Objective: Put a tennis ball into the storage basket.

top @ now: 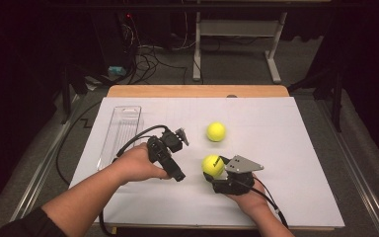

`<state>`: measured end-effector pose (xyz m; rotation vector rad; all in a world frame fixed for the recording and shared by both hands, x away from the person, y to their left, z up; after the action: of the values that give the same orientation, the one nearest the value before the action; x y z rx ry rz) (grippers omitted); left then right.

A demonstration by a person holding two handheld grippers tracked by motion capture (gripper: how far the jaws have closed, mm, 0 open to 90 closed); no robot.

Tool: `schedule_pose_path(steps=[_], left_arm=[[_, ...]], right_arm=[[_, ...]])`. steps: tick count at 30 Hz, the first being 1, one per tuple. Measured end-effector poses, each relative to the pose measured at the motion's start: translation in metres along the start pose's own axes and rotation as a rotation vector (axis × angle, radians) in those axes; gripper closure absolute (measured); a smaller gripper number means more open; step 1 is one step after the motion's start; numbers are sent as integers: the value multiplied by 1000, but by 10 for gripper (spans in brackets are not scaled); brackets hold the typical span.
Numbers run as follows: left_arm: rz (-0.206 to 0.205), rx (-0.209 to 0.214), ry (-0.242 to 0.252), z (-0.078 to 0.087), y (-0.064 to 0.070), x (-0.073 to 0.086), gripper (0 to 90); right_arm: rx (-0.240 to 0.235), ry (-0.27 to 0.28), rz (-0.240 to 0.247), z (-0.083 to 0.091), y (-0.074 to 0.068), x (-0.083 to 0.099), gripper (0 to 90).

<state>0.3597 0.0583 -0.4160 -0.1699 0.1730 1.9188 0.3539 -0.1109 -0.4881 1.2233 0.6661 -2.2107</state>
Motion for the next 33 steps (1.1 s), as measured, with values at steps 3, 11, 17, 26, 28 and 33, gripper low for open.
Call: schedule_pose_path(steps=[3, 11, 17, 26, 28, 33], left_arm=[[-2, 1, 9, 3, 0, -7, 6], [-8, 12, -9, -2, 5, -27, 6], [0, 18, -6, -3, 6, -36, 6], [-1, 50, -27, -15, 13, -47, 49], [-1, 71, -33, -19, 14, -48, 73], [1, 109, -21, -22, 16, -49, 152]], right_arm=[[-18, 13, 11, -5, -7, -1, 275], [-64, 48, 10, -10, -24, -5, 275], [-102, 58, 22, -12, -35, -5, 275], [-112, 69, 29, -11, -50, -7, 274], [-129, 77, 33, -11, -52, -8, 274], [-127, 81, 39, -10, -51, -8, 274]])
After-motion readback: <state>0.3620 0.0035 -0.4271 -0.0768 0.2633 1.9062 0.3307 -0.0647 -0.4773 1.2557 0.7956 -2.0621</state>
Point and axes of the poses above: each handheld gripper's, and its own axes: z roughly backward along the jaws, x roughly out of its underside, y roughly to its right, the point moved 7 cm from there along -z, roughly forward along the jaws, and after that the axes turned 15 degrees about -z, right-handed, at the moved point
